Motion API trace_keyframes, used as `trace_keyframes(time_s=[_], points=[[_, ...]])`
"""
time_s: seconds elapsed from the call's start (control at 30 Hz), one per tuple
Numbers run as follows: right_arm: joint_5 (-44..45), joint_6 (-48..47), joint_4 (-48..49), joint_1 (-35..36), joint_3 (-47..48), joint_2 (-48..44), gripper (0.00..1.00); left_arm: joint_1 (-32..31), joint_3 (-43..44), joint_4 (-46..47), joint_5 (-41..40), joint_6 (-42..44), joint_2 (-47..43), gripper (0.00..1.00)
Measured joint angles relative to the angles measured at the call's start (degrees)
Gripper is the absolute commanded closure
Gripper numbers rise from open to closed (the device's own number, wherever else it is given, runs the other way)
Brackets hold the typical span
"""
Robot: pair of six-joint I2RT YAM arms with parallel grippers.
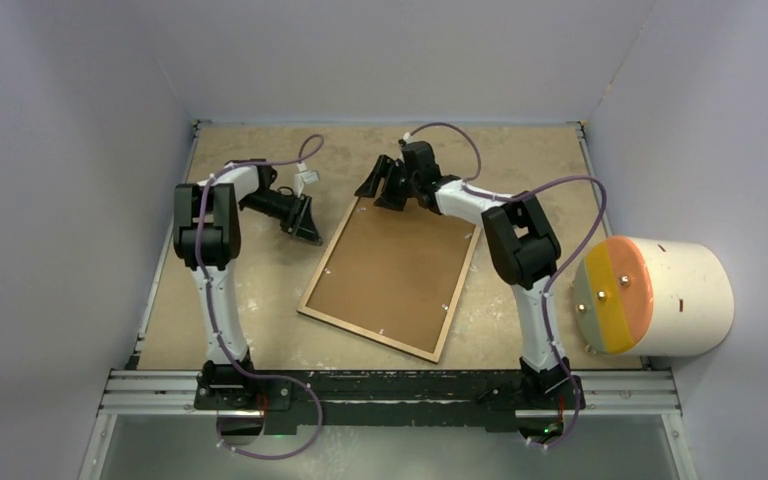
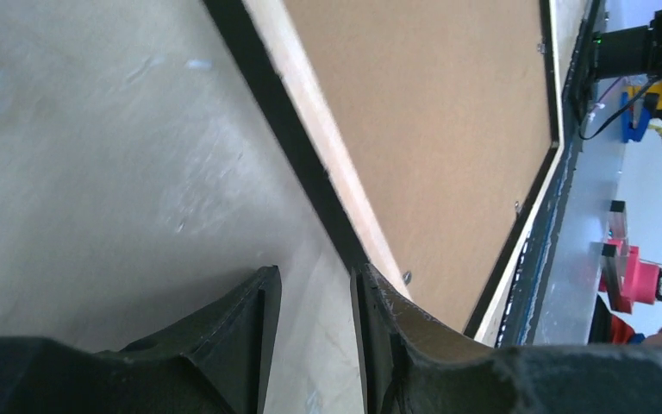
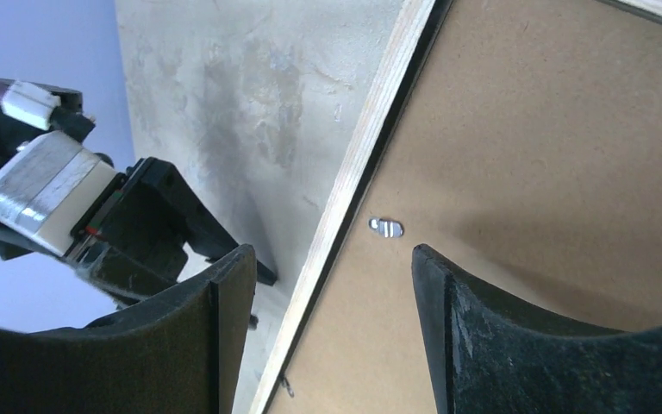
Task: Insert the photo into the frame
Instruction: Install the photo frame at the center of the board.
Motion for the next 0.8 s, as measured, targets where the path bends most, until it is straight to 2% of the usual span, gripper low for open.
trace_keyframes(time_s=[0.27, 0.8], points=[[-1.09, 0.44, 0.2, 0.48, 2.67, 4.37, 0.34, -5.64, 1.31, 2.49, 0.98, -4.74, 1.14, 0.63], [-2.82, 2.97, 3.43, 0.87, 0.63, 4.37, 0.35, -5.42, 0.68, 4.11, 1.22, -5.64, 1.46, 0.69]])
